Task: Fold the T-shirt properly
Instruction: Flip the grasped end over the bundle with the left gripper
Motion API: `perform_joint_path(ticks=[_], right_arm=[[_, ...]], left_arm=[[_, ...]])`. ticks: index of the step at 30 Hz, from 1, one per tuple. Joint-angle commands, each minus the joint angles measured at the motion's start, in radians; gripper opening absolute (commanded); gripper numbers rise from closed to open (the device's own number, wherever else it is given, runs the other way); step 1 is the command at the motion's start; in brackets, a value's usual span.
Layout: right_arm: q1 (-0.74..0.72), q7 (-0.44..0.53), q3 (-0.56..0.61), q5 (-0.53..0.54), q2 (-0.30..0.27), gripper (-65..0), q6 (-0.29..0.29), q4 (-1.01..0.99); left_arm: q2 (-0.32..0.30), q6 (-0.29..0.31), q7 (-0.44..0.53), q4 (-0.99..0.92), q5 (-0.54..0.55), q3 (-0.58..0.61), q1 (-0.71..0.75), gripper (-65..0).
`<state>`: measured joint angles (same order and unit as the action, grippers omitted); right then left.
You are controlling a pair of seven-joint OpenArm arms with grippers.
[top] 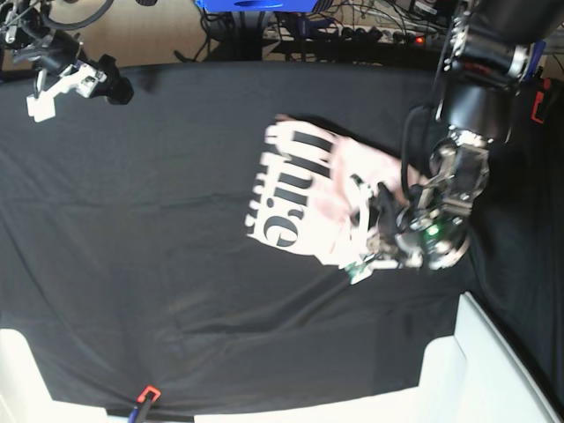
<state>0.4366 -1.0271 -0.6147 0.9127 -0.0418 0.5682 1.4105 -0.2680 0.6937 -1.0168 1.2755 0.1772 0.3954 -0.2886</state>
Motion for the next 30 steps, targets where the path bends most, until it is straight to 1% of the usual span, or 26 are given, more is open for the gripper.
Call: perform_joint_path(ticks=[1,3,5,7,9,14,19,25,30], right_arm=[[0.006,0.006,-0.001,0.019,-0.007,-18.1,0.009,0.014],[0.006,0.004,-0.001,0.019,-0.007,-18.1,0.009,0.014],[0.006,0.004,-0.001,0.019,0.003,-18.1,0.009,0.014],[0.006,0.003,-0.001,0.019,0.006,-18.1,0.009,0.014],[0.006,0.003,-0.001,0.019,0.007,-18.1,0.009,0.014],[0.006,0.004,0.000,0.019,0.007,-18.1,0.009,0.014],[0.001,0.004,0.002,0.019,0.007,-18.1,0.009,0.016],[-0.014,0.006,0.002,0.016,0.006,-18.3,0.008,0.069],[-0.035,0.004,0.000,0.015,0.006,-18.3,0.006,0.074]], left_arm=[[0.026,0.004,0.013,0.013,-0.063,-0.002,-0.031,-65.0],[0.082,0.004,0.017,-0.013,-0.219,0.000,-0.050,-65.0],[0.151,0.004,0.026,-0.053,-0.357,0.000,-0.070,-65.0],[0.206,0.004,0.083,-0.081,-0.445,0.000,-0.080,-65.0],[0.250,0.004,0.141,-0.102,-0.509,-0.002,-0.088,-65.0],[0.349,0.004,0.244,-0.185,-0.605,0.000,-0.130,-65.0],[0.422,0.004,0.342,-0.303,-0.684,0.000,-0.191,-65.0],[0.425,0.004,0.435,-0.380,-0.697,0.012,-0.237,-65.0],[0.425,0.004,0.485,-0.382,-0.690,0.139,-0.242,-65.0]])
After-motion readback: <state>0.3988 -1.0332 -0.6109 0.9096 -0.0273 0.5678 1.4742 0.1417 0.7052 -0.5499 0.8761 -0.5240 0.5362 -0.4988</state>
